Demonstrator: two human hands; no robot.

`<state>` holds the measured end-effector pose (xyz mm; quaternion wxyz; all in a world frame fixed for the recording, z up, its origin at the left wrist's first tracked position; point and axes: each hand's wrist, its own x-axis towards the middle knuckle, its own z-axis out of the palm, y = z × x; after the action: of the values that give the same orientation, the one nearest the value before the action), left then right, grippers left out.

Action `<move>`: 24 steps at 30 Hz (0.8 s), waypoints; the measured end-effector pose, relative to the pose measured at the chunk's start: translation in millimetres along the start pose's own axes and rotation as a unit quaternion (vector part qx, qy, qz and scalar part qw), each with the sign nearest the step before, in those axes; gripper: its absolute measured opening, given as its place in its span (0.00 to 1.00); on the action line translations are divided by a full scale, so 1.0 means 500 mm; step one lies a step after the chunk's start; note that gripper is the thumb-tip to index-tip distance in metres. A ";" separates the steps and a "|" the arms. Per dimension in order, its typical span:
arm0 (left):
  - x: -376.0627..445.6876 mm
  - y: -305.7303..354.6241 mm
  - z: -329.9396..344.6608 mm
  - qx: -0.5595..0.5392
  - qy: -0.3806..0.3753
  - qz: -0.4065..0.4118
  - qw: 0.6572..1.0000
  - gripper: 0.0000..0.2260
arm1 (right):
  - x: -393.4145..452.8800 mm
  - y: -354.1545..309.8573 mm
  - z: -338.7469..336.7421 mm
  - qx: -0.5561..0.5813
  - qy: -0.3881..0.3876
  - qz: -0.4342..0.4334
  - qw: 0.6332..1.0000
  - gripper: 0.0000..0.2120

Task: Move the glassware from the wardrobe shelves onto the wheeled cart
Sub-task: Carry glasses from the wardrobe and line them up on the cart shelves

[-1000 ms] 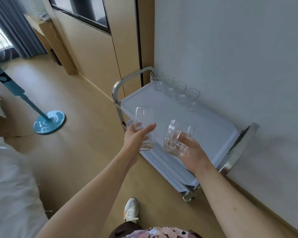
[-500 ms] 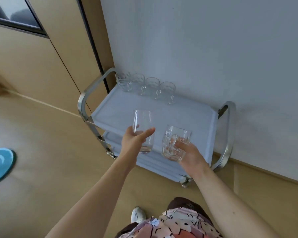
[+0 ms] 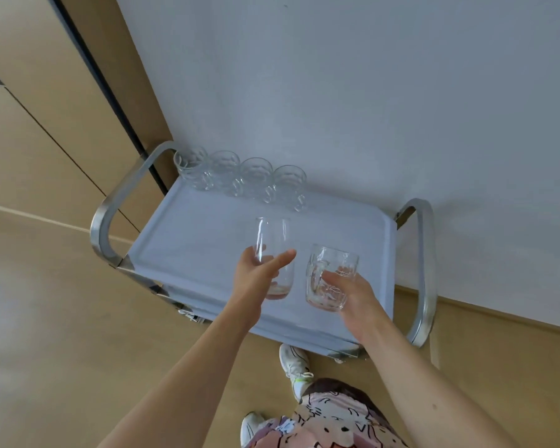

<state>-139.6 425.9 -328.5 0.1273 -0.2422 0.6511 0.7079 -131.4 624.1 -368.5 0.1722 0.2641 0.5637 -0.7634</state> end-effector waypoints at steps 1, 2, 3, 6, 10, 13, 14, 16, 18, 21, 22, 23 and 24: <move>0.017 0.005 0.009 0.001 0.002 -0.008 1.000 0.38 | 0.016 -0.010 -0.002 -0.012 0.002 0.005 1.000 0.29; 0.035 0.009 0.016 0.002 0.004 -0.013 1.000 0.38 | 0.033 -0.020 -0.005 -0.027 0.000 0.007 1.000 0.30; 0.054 0.012 0.023 0.004 0.007 -0.014 1.000 0.38 | 0.052 -0.031 -0.006 -0.041 -0.003 0.006 0.999 0.30; 0.109 0.020 0.041 0.009 0.019 -0.023 1.000 0.39 | 0.120 -0.058 -0.009 -0.089 0.021 -0.004 0.996 0.32; 0.178 0.018 0.063 0.031 0.032 -0.044 0.998 0.37 | 0.201 -0.075 -0.012 -0.155 0.043 -0.034 0.986 0.45; 0.215 0.013 0.080 0.043 0.041 -0.051 0.997 0.39 | 0.250 -0.079 -0.023 -0.224 0.030 -0.057 0.972 0.46; 0.225 0.011 0.085 0.046 0.044 -0.052 0.997 0.40 | 0.264 -0.081 -0.025 -0.243 0.029 -0.066 0.967 0.47; 0.242 0.006 0.094 0.055 0.048 -0.052 0.996 0.40 | 0.289 -0.087 -0.026 -0.280 0.037 -0.090 0.955 0.48; 0.256 0.001 0.101 0.060 0.046 -0.054 0.996 0.40 | 0.309 -0.093 -0.029 -0.297 0.039 -0.108 0.948 0.48; 0.273 -0.004 0.105 0.067 0.039 -0.060 0.995 0.40 | 0.334 -0.101 -0.040 -0.312 0.018 -0.115 0.943 0.47; 0.279 -0.005 0.105 0.069 0.036 -0.063 0.995 0.40 | 0.340 -0.104 -0.045 -0.316 0.010 -0.115 0.942 0.47; 0.284 -0.006 0.104 0.070 0.033 -0.064 0.995 0.40 | 0.343 -0.108 -0.048 -0.317 0.002 -0.117 0.941 0.47; 0.289 -0.006 0.103 0.070 0.031 -0.064 0.995 0.40 | 0.345 -0.112 -0.051 -0.318 -0.005 -0.120 0.940 0.47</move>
<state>-270.3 457.2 -402.9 0.1686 -0.2958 0.6861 0.6429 -295.9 671.5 -434.2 0.1568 0.1223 0.8038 -0.5607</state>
